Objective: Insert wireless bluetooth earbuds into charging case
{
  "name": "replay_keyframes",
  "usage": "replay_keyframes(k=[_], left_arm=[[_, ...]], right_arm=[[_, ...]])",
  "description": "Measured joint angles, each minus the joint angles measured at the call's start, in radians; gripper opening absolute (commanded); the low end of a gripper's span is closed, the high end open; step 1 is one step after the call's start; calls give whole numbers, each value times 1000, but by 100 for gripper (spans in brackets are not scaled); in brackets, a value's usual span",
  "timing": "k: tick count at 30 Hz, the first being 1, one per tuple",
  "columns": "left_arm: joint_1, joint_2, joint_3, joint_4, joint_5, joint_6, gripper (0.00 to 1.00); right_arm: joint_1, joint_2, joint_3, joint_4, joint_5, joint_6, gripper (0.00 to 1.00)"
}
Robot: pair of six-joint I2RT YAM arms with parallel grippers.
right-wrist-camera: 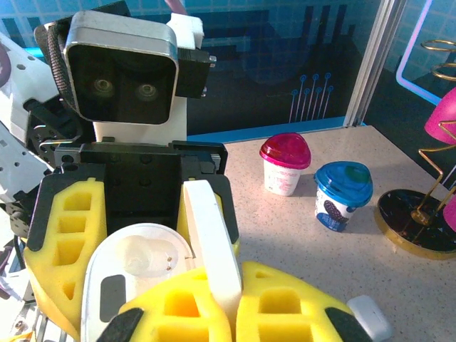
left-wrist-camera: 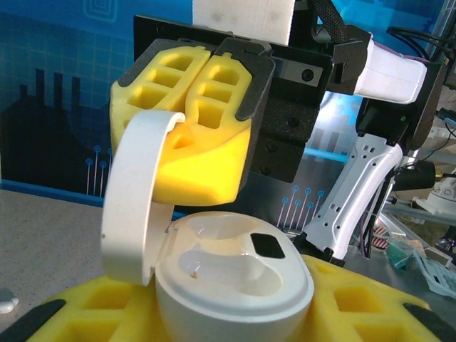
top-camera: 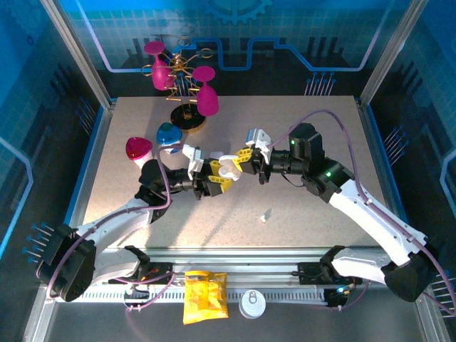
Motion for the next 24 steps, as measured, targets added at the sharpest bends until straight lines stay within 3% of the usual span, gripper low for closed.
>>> replay_keyframes(k=[11, 14, 17, 24], left_arm=[[0, 2, 0, -1, -22, 10, 35], [0, 10, 0, 0, -35, 20, 35], [0, 21, -1, 0, -44, 30, 35], [0, 34, -9, 9, -50, 30, 35]], right_arm=[[2, -64, -14, 31, 16, 40, 74], [-3, -124, -47, 56, 10, 67, 83], [-31, -198, -110, 101, 18, 105, 85], [-243, -349, -315, 260, 73, 285, 85]])
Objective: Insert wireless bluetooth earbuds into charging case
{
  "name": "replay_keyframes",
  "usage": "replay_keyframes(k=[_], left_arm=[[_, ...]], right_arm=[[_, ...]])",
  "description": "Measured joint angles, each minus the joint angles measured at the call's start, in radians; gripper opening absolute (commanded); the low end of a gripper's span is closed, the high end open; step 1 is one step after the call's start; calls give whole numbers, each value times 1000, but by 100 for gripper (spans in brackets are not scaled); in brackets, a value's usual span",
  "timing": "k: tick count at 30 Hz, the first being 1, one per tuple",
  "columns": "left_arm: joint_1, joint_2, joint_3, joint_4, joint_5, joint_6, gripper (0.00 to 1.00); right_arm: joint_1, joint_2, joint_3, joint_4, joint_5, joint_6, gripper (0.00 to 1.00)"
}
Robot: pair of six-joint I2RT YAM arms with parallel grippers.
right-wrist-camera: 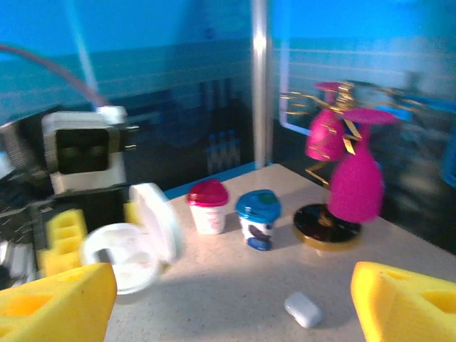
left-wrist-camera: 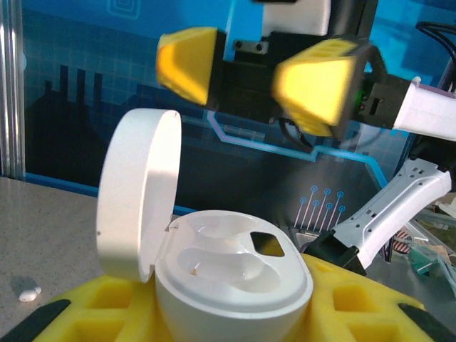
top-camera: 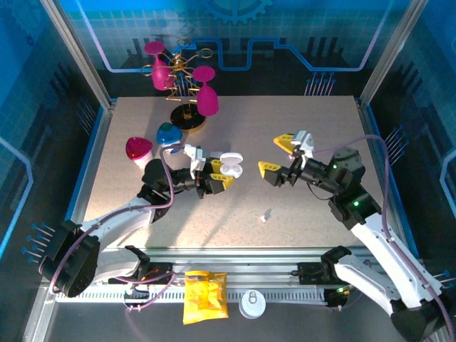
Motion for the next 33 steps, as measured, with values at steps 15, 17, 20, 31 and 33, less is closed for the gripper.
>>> replay_keyframes(k=[15, 17, 20, 31, 33], left_arm=[[3, -3, -6, 2, 0, 8, 36], [6, -5, -6, -1, 0, 12, 35], [10, -10, -6, -8, 0, 16, 36], [10, -55, -6, -53, -1, 31, 36], [10, -55, -6, -58, -2, 33, 36]], right_arm=[[-156, 545, 202, -401, 473, -3, 69], [-157, 644, 255, -453, 544, -37, 64], [-157, 784, 338, -525, 630, -87, 58], [-157, 1138, 611, -671, 758, -183, 43], [-157, 1177, 642, -685, 772, -188, 40]])
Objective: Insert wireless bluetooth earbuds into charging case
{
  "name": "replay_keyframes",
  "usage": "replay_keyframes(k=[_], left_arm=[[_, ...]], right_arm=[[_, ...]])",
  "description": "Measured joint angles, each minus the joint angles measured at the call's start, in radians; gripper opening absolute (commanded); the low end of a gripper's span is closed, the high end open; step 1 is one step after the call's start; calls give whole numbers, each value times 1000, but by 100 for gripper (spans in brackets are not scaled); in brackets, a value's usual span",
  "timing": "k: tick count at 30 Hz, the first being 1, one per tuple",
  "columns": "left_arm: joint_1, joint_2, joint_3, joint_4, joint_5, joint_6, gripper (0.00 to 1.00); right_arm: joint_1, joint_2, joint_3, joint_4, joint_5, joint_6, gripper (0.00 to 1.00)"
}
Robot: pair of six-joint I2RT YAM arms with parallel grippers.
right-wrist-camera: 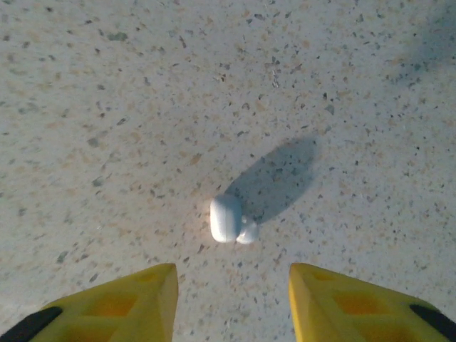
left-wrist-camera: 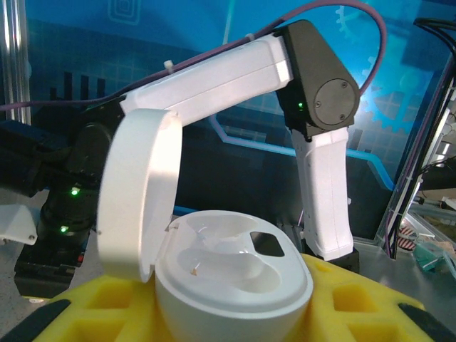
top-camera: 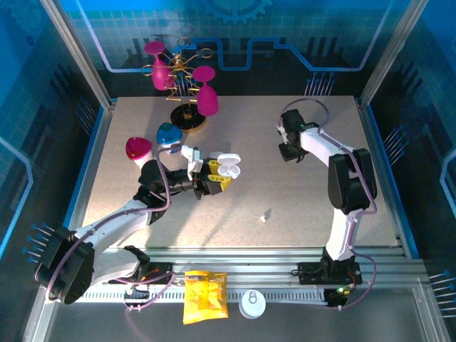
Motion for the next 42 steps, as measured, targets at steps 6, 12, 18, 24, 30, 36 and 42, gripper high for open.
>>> replay_keyframes(k=[6, 12, 18, 24, 30, 36, 42], left_arm=[[0, 3, 0, -2, 0, 0, 36], [0, 14, 0, 1, 0, -3, 35], [0, 14, 0, 1, 0, -3, 36], [0, 14, 0, 1, 0, -3, 36], [0, 13, 0, 1, -2, -3, 36], [0, 13, -20, 1, -15, -2, 36], [0, 16, -43, 13, -28, 0, 36]], right_arm=[[0, 89, 74, -32, 36, -5, 32], [0, 134, 119, -47, 36, -5, 27], [0, 158, 127, -65, 34, -9, 23], [0, 161, 139, -78, 32, -16, 15], [0, 150, 129, -70, -23, 3, 15], [-34, 3, 3, -24, -272, 101, 10], [-108, -143, -179, 98, -594, 235, 6]])
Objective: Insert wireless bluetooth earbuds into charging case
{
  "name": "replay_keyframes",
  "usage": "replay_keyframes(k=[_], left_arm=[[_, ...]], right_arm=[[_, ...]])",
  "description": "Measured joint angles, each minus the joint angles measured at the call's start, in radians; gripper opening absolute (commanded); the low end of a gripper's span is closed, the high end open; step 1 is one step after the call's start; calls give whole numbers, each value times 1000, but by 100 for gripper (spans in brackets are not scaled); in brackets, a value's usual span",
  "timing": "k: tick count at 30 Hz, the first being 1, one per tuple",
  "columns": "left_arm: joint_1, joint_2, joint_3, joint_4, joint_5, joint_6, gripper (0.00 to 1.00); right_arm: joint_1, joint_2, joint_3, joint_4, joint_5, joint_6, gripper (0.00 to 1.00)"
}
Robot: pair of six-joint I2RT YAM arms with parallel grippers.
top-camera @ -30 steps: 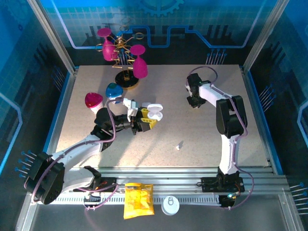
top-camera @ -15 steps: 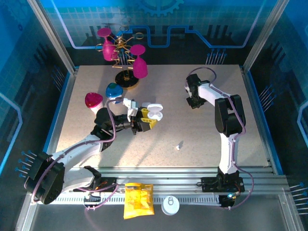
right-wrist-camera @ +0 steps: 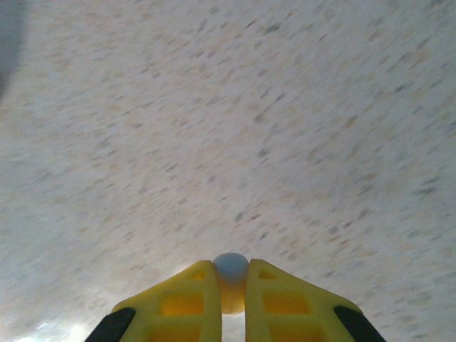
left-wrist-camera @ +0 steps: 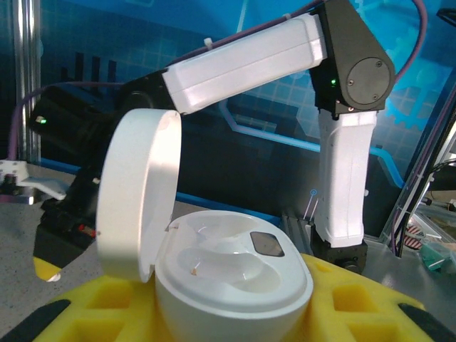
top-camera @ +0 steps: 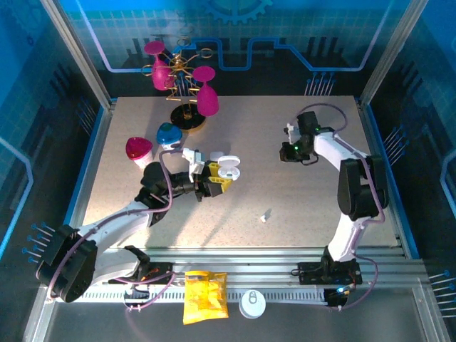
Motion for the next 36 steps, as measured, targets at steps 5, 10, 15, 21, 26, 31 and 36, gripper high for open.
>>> replay_keyframes(k=[5, 10, 15, 21, 26, 31, 36], left_arm=[[4, 23, -8, 31, -6, -2, 36], [6, 56, -10, 84, -8, -13, 35], [6, 72, -21, 124, -8, -34, 35], [6, 71, -23, 138, -8, -35, 35], [6, 65, -36, 135, -8, -34, 36], [6, 43, -44, 126, -8, -33, 36], [6, 28, -47, 103, -7, -26, 36]], right_arm=[[-15, -97, -153, 84, -225, 112, 5], [-17, -190, -224, 153, -404, 226, 4], [-17, -218, -261, 204, -536, 309, 0], [-15, -245, -319, 253, -666, 400, 0], [19, -283, -352, 322, -751, 466, 1], [81, -292, -360, 351, -793, 502, 1], [109, -293, -362, 353, -796, 518, 0]])
